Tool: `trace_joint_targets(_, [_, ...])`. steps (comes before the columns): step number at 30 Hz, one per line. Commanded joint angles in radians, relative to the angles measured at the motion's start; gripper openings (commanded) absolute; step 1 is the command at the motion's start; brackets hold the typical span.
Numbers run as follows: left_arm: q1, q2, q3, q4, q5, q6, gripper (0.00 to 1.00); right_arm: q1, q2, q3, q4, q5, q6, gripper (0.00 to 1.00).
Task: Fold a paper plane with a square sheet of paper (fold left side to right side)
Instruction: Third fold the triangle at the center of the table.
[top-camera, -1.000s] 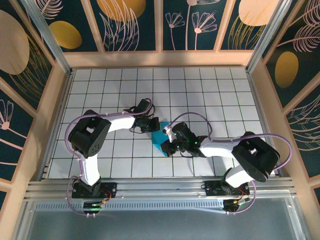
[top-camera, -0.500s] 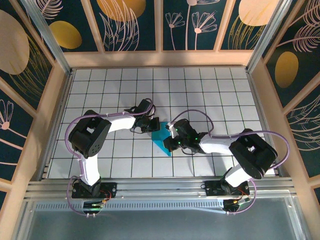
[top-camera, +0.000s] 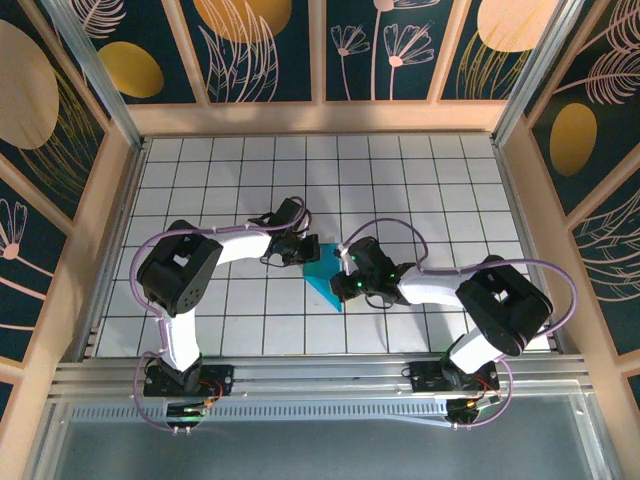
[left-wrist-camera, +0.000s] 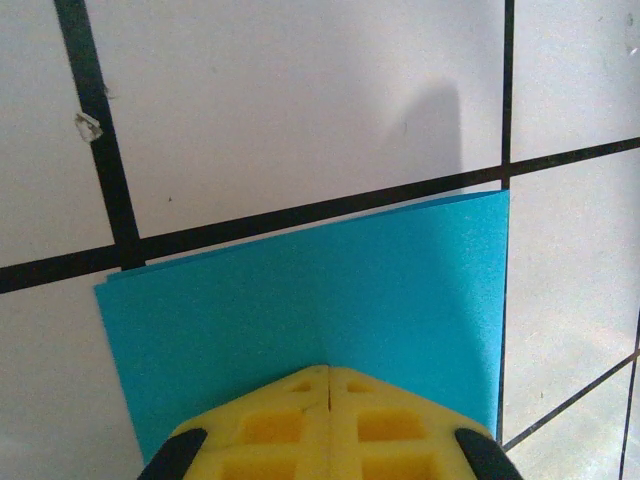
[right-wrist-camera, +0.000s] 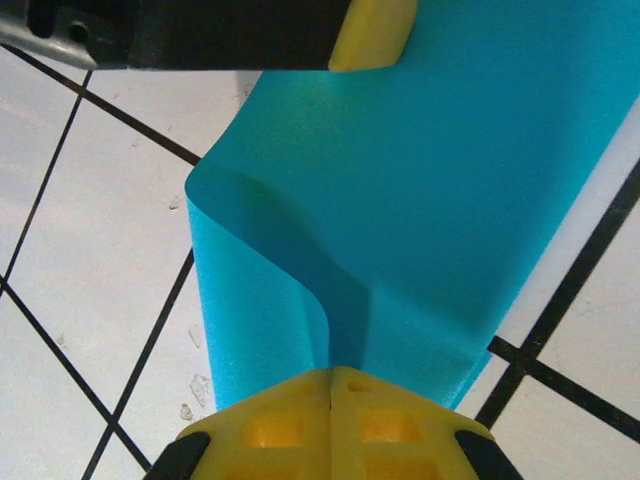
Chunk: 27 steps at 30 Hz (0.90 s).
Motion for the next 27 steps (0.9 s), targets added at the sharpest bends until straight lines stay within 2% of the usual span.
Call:
trace_joint_targets(1, [-0.004, 0.053, -0.011, -0.081, -0.069, 0.010, 0.02, -0.009, 0.010, 0.026, -0.015, 0.034, 0.004, 0.00])
trace_joint_targets(27, [-0.007, 0.054, -0.008, -0.086, -0.075, 0.009, 0.02, -0.018, 0.012, 0.037, -0.028, 0.061, -0.005, 0.00])
